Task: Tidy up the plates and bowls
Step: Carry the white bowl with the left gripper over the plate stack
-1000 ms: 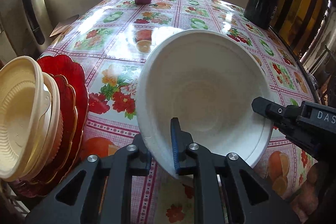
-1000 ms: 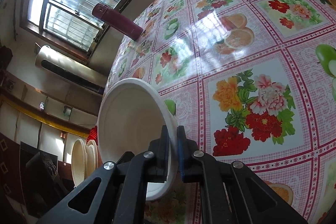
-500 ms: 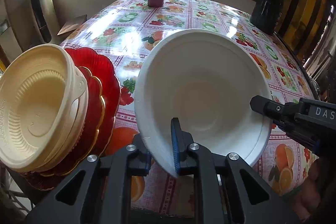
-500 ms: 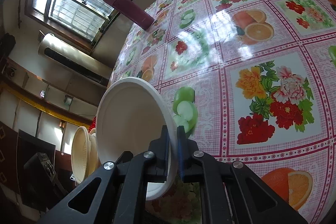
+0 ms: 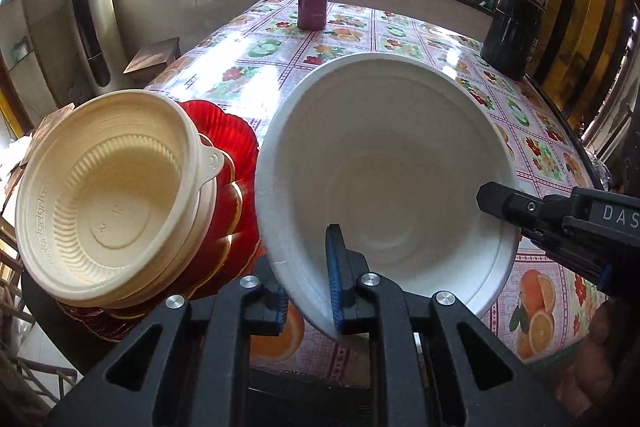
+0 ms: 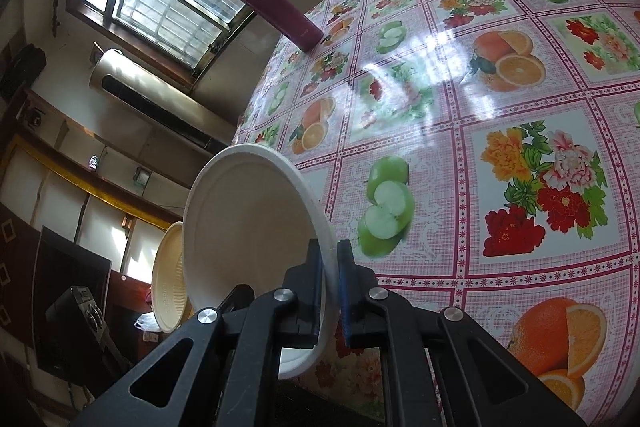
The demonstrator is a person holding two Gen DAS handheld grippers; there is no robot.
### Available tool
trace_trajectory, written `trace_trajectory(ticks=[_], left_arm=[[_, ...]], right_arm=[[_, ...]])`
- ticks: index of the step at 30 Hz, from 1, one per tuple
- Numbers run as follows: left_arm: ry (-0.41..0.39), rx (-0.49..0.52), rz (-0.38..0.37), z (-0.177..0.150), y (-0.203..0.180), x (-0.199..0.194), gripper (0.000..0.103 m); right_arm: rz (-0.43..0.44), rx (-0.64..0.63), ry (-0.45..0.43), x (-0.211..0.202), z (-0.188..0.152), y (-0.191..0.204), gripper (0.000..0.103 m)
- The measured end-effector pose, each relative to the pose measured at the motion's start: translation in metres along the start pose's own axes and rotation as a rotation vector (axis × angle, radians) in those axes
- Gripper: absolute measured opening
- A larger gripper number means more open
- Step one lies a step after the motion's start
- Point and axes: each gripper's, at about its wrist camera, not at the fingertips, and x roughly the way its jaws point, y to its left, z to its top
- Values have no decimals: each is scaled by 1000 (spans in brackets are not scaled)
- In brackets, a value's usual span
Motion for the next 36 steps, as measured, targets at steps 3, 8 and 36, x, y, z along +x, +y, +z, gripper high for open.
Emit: trace_trajectory(ticks=[3, 8, 36], left_arm=[[-11, -5, 7, -1, 4, -6, 15], [-31, -17, 26, -2, 12, -17, 15], [-144, -156, 194, 17, 108, -54, 15]], right_arm=[[10, -13, 2, -1, -2, 7, 7], [28, -43, 9, 0, -1, 21, 9], [148, -275, 80, 47, -1, 153, 11]])
